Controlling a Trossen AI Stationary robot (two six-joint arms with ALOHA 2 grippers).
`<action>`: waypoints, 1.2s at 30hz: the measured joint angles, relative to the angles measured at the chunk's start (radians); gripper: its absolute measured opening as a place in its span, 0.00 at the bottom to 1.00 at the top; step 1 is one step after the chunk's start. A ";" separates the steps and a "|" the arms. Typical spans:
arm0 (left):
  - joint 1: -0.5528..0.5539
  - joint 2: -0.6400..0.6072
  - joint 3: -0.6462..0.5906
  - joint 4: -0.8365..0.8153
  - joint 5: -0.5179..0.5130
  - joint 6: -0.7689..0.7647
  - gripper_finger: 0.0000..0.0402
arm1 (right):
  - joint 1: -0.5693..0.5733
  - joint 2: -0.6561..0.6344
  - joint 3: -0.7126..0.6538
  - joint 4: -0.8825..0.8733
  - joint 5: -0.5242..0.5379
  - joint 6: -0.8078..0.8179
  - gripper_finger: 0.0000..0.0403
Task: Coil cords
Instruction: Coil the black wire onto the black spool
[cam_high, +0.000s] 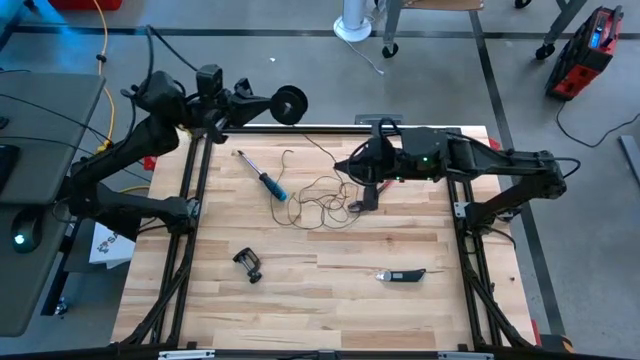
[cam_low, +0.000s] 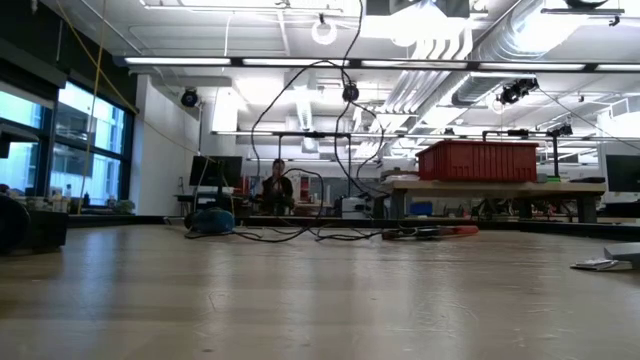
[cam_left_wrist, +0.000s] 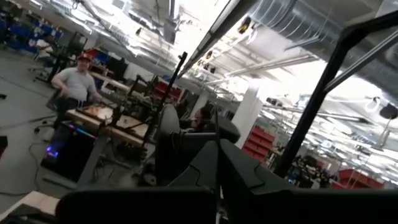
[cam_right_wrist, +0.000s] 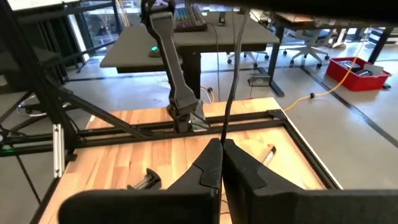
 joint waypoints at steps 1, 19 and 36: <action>0.000 -0.008 0.000 -0.001 0.000 -0.003 0.00 | -0.001 -0.006 0.000 -0.001 0.007 0.000 0.00; -0.094 -0.012 0.001 -0.293 0.099 -0.142 0.00 | -0.040 -0.038 0.000 0.104 0.021 -0.046 0.00; -0.196 0.235 0.001 0.169 0.217 -0.391 0.00 | -0.079 -0.031 0.001 0.233 -0.039 -0.045 0.00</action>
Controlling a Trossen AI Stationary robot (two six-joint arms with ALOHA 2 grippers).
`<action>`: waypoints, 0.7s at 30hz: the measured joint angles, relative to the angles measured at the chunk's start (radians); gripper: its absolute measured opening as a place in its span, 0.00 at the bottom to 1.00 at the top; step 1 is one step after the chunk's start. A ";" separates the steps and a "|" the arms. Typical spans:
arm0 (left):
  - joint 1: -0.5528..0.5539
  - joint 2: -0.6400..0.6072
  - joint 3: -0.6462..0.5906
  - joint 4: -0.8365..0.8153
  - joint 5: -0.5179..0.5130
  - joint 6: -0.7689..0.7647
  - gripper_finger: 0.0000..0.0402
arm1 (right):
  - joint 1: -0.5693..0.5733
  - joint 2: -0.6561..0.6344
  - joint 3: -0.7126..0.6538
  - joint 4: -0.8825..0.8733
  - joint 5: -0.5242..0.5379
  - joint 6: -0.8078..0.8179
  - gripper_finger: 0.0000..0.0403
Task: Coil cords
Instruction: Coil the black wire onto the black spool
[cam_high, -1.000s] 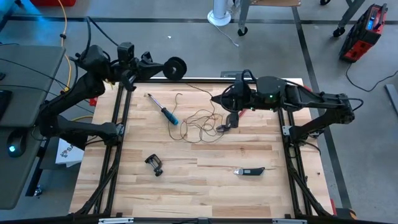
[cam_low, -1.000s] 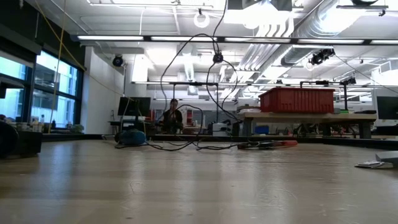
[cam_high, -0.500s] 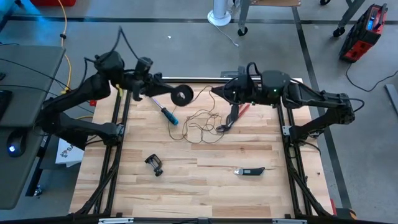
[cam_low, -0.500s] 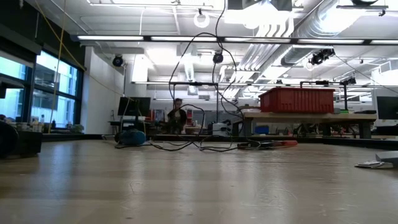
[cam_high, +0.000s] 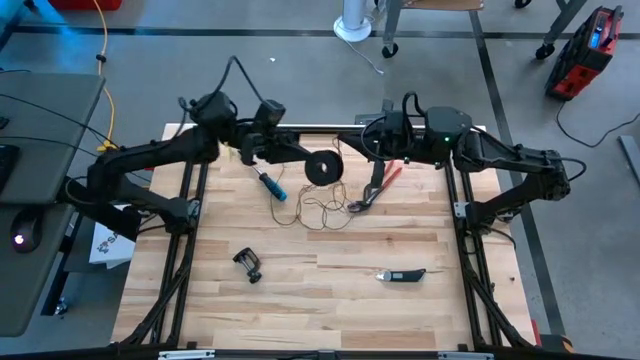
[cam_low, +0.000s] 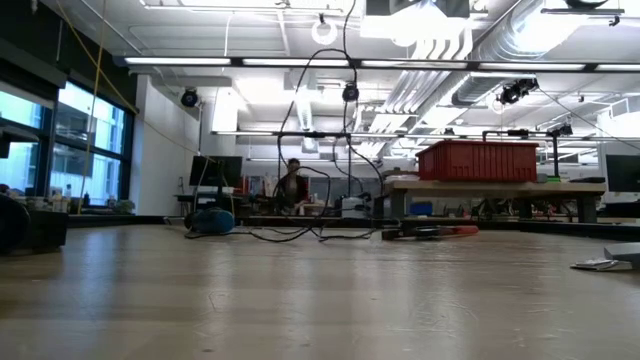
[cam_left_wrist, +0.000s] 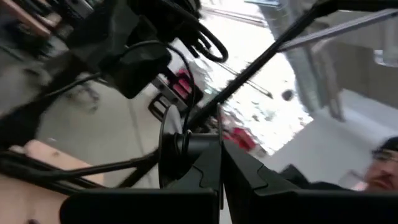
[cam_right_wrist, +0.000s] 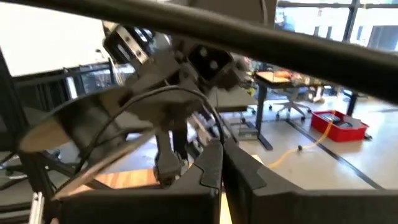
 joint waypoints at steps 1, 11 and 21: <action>0.000 0.015 0.000 0.031 0.010 -0.021 0.00 | 0.000 0.002 0.000 0.003 -0.001 0.003 0.00; 0.013 0.113 0.000 0.281 0.014 -0.126 0.00 | 0.000 0.056 0.000 0.052 -0.092 0.125 0.00; 0.033 0.126 0.000 0.416 -0.058 -0.111 0.00 | 0.005 0.134 0.000 0.174 -0.192 0.218 0.00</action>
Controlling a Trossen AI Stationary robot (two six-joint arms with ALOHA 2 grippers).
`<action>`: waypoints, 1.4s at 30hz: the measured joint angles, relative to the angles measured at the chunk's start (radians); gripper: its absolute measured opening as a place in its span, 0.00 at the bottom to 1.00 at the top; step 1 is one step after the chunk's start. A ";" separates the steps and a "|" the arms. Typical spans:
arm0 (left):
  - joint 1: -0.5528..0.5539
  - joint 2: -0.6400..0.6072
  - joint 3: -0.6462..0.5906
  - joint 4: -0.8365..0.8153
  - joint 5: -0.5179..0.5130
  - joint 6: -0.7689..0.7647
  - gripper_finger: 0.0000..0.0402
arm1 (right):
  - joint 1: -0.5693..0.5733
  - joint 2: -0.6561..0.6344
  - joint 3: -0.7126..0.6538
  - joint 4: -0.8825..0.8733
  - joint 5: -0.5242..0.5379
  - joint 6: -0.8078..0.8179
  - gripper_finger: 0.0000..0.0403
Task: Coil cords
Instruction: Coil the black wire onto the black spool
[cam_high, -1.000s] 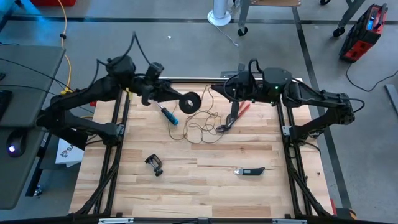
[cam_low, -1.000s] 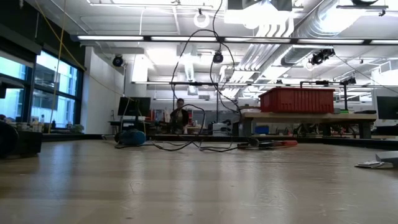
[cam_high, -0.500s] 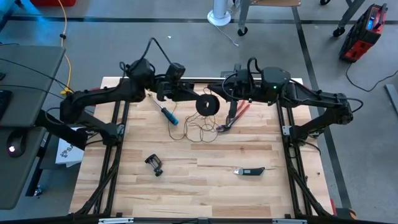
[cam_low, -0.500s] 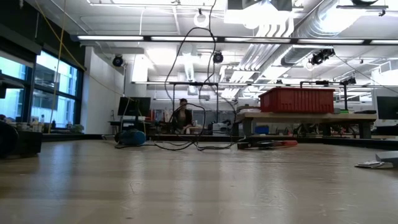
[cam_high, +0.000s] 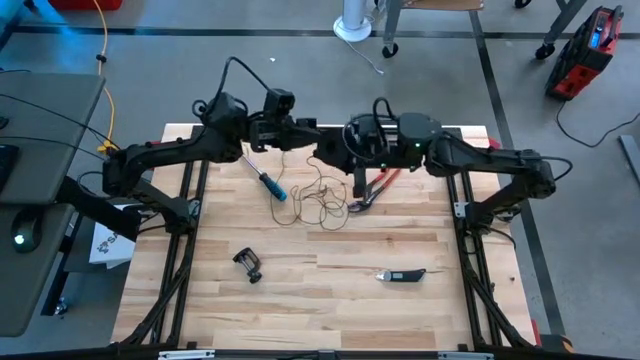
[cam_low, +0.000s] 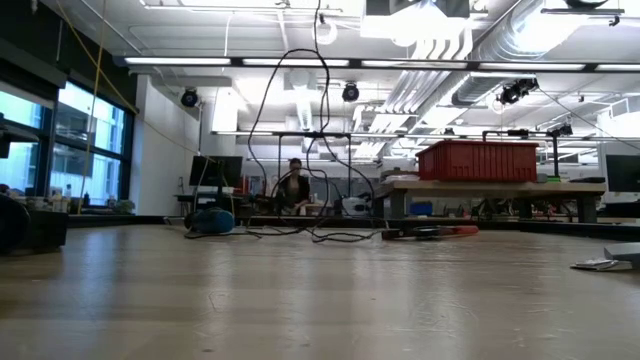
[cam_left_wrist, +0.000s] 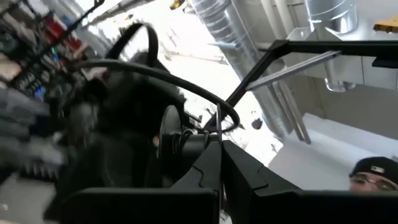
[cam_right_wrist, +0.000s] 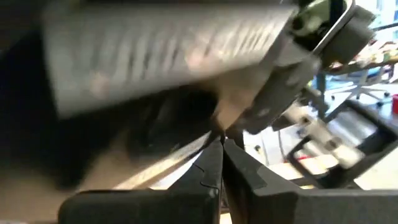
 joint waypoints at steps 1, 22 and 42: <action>0.003 -0.001 0.000 0.001 -0.002 0.007 0.00 | 0.002 0.005 0.000 0.001 -0.006 0.006 0.00; 0.223 -0.172 0.001 -0.125 0.032 0.161 0.00 | 0.037 -0.012 -0.001 -0.068 -0.018 -0.002 0.00; 0.227 -0.272 0.000 -0.250 0.063 0.220 0.00 | 0.032 -0.028 -0.001 -0.357 0.283 -0.180 0.41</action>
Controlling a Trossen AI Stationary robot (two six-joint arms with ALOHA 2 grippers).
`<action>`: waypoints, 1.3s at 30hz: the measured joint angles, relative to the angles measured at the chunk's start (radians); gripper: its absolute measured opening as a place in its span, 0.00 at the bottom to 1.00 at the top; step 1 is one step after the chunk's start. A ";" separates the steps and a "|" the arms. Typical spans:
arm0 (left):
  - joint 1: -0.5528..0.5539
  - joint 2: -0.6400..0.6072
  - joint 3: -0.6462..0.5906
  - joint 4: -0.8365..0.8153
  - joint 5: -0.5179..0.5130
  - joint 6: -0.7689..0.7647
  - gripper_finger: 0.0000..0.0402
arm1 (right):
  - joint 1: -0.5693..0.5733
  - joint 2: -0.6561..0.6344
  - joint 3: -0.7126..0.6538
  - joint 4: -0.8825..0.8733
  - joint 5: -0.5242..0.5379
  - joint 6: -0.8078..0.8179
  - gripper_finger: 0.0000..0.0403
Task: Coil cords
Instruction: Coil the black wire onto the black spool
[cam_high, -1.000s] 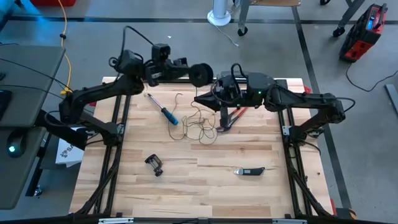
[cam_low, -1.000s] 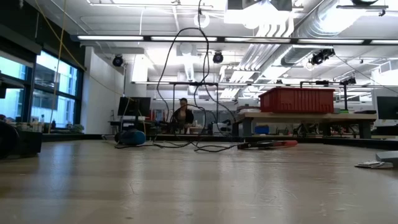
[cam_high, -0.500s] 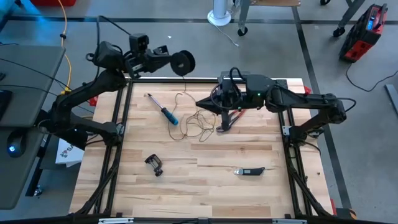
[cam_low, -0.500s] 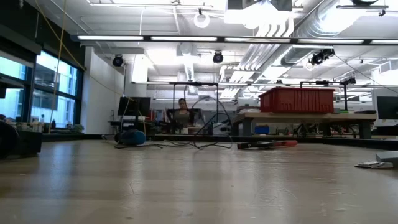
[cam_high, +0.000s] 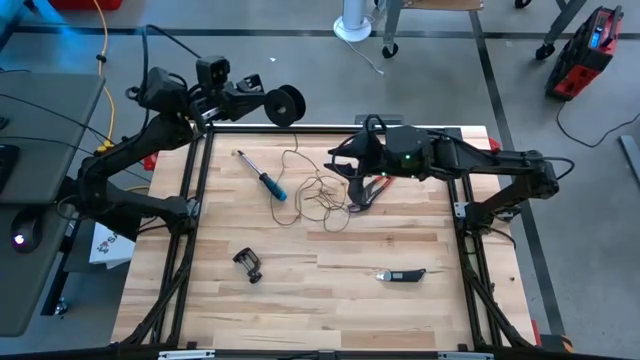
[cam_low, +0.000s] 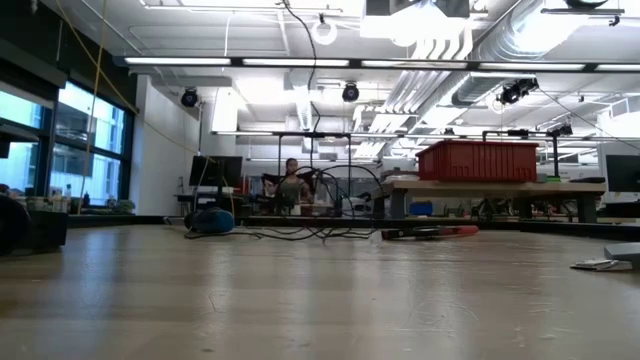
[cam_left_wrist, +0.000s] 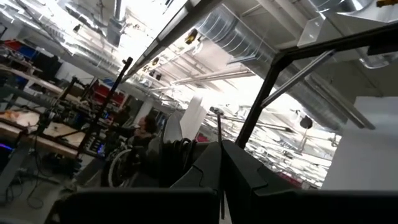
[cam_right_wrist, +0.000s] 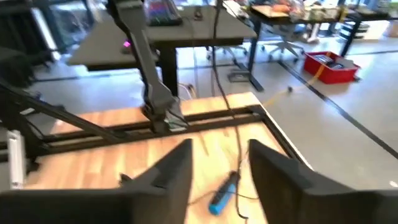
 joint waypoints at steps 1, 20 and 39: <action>0.000 0.000 0.000 -0.006 0.000 0.007 0.00 | 0.000 0.002 0.000 0.002 0.000 -0.010 0.45; 0.000 0.001 0.000 -0.023 -0.021 0.026 0.00 | -0.024 0.206 0.000 0.169 0.101 -0.265 0.56; 0.000 0.001 0.000 -0.023 -0.023 0.035 0.00 | -0.040 0.246 0.000 0.226 0.113 -0.272 0.35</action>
